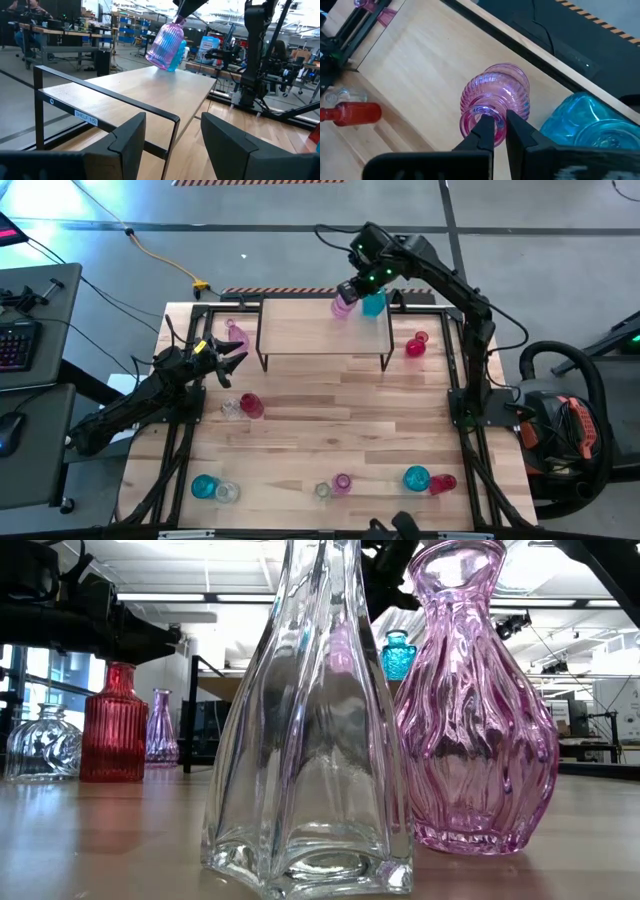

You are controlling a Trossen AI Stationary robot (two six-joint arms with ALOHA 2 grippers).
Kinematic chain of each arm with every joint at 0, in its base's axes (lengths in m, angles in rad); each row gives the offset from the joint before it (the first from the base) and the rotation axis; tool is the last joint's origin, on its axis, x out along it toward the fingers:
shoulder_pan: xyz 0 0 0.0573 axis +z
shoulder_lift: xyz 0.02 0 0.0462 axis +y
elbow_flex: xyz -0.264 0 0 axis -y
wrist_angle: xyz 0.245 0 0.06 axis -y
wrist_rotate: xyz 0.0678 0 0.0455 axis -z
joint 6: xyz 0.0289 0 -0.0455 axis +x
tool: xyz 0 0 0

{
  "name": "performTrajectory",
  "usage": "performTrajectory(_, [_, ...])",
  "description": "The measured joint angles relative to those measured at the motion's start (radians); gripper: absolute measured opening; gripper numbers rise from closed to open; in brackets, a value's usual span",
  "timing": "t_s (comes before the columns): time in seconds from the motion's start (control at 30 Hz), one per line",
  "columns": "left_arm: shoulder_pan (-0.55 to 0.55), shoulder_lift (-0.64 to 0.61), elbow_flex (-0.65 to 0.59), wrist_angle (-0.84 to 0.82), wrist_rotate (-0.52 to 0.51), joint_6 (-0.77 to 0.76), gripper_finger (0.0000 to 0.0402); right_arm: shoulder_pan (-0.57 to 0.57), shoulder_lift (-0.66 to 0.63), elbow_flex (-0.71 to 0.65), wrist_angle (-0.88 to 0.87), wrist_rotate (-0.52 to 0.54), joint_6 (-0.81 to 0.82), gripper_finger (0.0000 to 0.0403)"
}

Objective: Sort vases onto shelf
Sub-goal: Put the middle violet vase on the shelf

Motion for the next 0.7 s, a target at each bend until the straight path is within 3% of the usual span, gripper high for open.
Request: performTrajectory(0.7, [0.000,0.000,0.000,0.000,0.000,0.000,0.0184,-0.031,0.014,-0.001,-0.037,-0.020,-0.044,0.0000])
